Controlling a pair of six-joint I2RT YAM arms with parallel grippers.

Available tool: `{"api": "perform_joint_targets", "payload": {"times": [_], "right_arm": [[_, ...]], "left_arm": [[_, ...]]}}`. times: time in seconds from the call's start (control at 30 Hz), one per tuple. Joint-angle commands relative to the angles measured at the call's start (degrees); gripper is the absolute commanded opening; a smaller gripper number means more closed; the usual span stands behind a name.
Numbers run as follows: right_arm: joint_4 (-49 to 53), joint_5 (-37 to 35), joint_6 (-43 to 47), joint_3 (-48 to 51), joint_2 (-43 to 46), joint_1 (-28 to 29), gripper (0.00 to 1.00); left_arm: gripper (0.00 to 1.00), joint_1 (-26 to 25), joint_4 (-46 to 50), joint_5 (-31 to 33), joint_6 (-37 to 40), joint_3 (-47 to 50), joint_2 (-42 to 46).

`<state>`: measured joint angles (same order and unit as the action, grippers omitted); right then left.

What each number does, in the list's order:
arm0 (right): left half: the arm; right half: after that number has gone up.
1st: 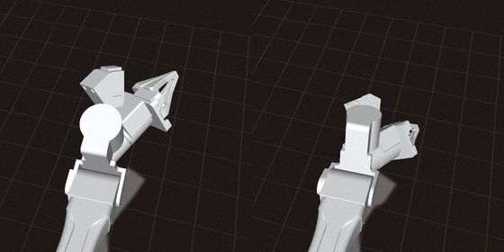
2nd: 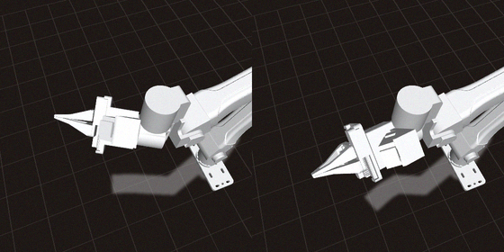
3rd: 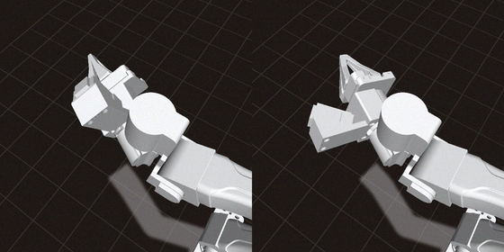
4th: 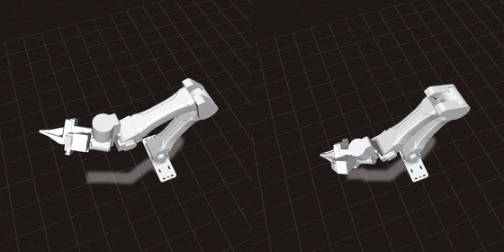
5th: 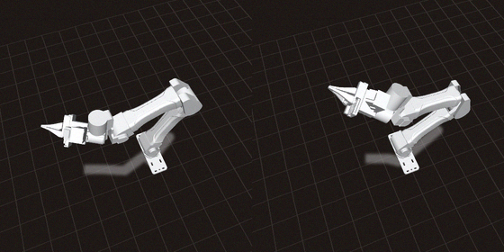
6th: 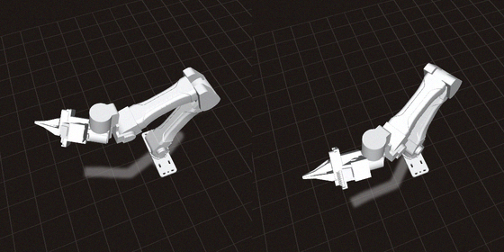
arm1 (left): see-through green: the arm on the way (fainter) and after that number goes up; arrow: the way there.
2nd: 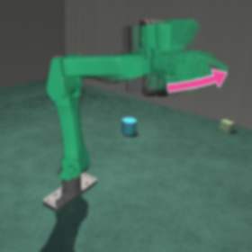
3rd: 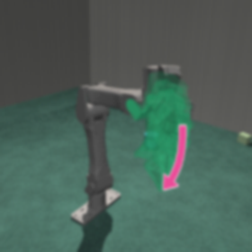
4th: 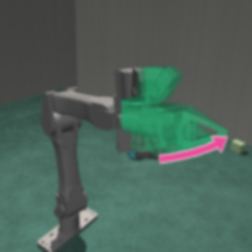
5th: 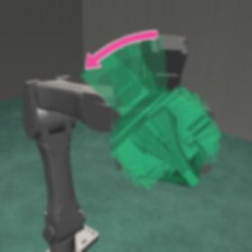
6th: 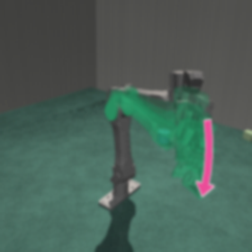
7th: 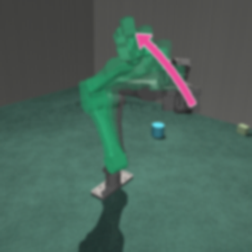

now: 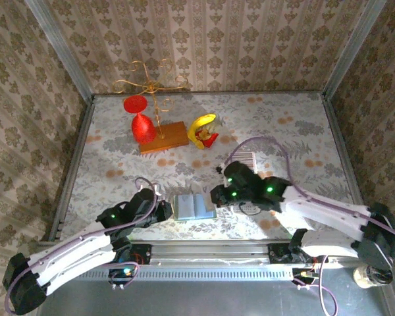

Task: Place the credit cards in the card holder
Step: Insert the credit card into the card slot.

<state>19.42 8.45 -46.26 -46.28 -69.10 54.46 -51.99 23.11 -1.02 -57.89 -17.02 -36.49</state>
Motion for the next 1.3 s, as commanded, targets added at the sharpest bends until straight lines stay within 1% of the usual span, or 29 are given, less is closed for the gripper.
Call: {"api": "perform_joint_targets", "payload": {"times": [0.0,0.07,0.17,0.37,0.57,0.93,1.13,1.27], "right_arm": [[-11.9,1.4,-12.6,1.2,-4.2,1.8,0.0],[-14.1,1.1,-12.8,1.4,-7.3,1.8,0.0],[-14.1,-1.0,-12.4,1.2,-10.2,1.8,0.0],[-16.0,-2.0,-13.6,1.5,-14.7,1.4,0.0],[-15.2,-4.0,-13.9,1.9,-15.8,0.8,0.0],[-16.4,-3.2,-14.9,1.0,-19.0,0.5,0.0],[-19.2,-2.9,-17.1,3.1,-18.7,0.6,0.0],[-20.1,-3.0,-17.8,4.0,-18.9,0.6,0.0]], "left_arm": [[0.11,0.4,-1.4,1.5,-0.5,-1.4,-2.1],[0.12,0.5,-2.1,2.1,-0.3,-1.5,-3.3],[0.16,0.5,-4.2,1.6,0.2,-1.4,-4.9],[0.18,0.5,-6.2,1.2,0.8,-1.6,-8.5],[0.18,0.6,-8.7,0.5,0.6,-1.0,-10.6],[0.2,0.6,-10.9,-0.1,0.6,-0.8,-15.0],[0.22,0.6,-11.5,0.6,0.4,0.2,-16.1],[0.22,0.7,-12.1,1.5,0.6,1.3,-17.5]]}}
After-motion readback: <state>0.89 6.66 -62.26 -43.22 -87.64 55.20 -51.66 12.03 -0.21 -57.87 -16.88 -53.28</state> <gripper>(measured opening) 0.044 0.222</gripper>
